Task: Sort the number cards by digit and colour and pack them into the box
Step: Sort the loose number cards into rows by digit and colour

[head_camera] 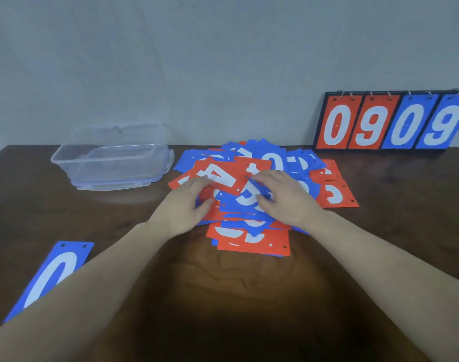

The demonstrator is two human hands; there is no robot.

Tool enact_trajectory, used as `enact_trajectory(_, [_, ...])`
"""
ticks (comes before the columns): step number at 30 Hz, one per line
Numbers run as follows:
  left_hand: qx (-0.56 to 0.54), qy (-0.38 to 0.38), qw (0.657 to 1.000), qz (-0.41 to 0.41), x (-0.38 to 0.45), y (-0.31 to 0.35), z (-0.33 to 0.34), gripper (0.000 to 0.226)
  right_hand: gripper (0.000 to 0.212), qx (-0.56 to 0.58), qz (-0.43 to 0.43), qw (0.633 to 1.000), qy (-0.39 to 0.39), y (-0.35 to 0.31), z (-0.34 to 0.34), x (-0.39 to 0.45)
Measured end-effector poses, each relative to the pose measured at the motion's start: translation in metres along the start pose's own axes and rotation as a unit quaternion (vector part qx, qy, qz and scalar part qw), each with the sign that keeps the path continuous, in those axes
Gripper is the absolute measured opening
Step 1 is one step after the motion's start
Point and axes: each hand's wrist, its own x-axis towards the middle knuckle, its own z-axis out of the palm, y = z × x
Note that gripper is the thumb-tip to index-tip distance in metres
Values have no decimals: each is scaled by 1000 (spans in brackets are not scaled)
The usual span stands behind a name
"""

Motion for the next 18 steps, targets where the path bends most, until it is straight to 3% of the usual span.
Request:
enact_trajectory(7, [67, -34, 997, 19, 26, -4, 18, 53, 62, -98, 23, 991, -87, 17, 15, 25])
enact_trajectory(9, [100, -18, 994, 37, 23, -6, 16, 53, 65, -99, 28, 992, -69, 22, 8, 18])
enact_trajectory(12, [136, -2, 989, 61, 19, -9, 10, 61, 50, -108, 27, 993, -26, 33, -2, 3])
enact_trajectory(18, [60, -22, 990, 123, 22, -18, 9, 60, 25, -103, 77, 989, 73, 42, -18, -16])
